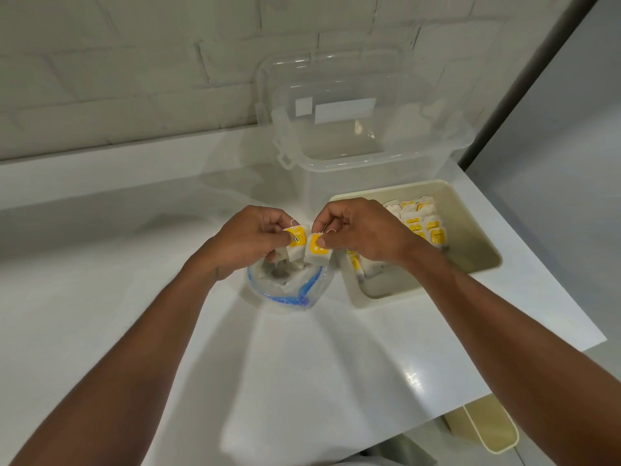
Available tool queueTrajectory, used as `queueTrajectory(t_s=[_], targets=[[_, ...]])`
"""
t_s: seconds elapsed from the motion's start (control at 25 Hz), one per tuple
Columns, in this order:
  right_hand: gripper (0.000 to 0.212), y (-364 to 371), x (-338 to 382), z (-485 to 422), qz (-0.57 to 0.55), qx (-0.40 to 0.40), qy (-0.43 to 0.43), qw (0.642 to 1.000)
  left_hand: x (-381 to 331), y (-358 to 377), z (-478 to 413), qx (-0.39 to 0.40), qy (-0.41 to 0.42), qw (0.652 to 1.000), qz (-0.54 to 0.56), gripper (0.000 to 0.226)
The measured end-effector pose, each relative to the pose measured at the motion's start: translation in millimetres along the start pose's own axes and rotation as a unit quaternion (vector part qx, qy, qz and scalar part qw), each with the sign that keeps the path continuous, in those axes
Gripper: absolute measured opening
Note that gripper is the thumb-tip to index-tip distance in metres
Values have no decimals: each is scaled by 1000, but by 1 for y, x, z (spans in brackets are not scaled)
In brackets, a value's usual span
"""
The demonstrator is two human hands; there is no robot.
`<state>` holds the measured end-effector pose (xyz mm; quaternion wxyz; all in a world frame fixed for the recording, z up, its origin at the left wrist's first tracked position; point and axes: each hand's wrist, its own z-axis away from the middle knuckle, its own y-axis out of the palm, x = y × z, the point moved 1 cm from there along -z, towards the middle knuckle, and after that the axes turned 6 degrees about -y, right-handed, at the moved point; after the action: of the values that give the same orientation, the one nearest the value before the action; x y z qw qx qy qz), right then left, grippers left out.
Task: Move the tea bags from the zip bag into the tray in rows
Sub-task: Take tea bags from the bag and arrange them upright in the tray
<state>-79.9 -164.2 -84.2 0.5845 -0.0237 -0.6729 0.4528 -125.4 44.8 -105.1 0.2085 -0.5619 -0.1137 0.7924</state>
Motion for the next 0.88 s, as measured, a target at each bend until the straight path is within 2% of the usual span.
queueTrajectory(t_s=[0.44, 0.64, 0.88], targets=[[21, -48, -21, 38, 71, -39, 35, 996, -50, 32, -17, 9, 68, 991, -112, 7], [21, -75, -49, 52, 104, -13, 46, 993, -78, 62, -31, 50, 84, 980, -172, 14], [14, -105, -96, 48, 163, 47, 61, 984, -98, 113, -59, 52, 61, 956, -282, 13]])
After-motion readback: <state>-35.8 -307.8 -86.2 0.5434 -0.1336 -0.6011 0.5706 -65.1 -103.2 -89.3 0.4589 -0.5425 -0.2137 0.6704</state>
